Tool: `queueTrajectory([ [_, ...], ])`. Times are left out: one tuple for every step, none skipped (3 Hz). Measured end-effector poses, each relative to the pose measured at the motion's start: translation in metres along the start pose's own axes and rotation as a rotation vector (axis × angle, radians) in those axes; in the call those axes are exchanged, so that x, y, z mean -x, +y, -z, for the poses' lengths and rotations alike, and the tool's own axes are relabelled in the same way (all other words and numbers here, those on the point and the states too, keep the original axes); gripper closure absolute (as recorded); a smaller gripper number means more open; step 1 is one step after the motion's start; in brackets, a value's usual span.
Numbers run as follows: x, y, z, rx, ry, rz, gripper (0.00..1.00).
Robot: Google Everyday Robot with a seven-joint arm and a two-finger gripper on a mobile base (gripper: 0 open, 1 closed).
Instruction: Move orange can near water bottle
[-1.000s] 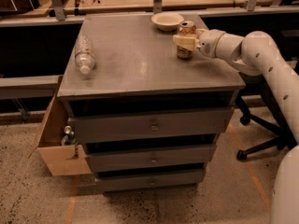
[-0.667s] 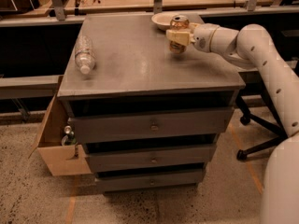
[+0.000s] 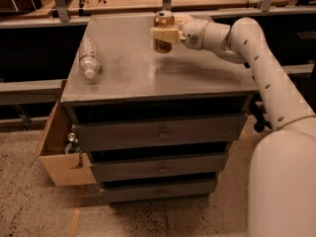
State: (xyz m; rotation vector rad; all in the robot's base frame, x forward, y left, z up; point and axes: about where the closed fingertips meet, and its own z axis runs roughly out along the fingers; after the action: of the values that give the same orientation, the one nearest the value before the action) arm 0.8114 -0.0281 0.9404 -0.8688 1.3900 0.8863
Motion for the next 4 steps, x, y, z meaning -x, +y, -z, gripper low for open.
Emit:
queueTrajectory([
  [0.001, 0.024, -0.032, 0.098, 0.02, 0.001, 1.0],
  [0.0, 0.052, -0.065, 0.195, 0.034, -0.004, 1.0],
  [-0.001, 0.069, -0.084, 0.237, 0.038, -0.006, 1.0],
  [-0.011, 0.08, -0.103, 0.256, 0.038, 0.003, 1.0],
])
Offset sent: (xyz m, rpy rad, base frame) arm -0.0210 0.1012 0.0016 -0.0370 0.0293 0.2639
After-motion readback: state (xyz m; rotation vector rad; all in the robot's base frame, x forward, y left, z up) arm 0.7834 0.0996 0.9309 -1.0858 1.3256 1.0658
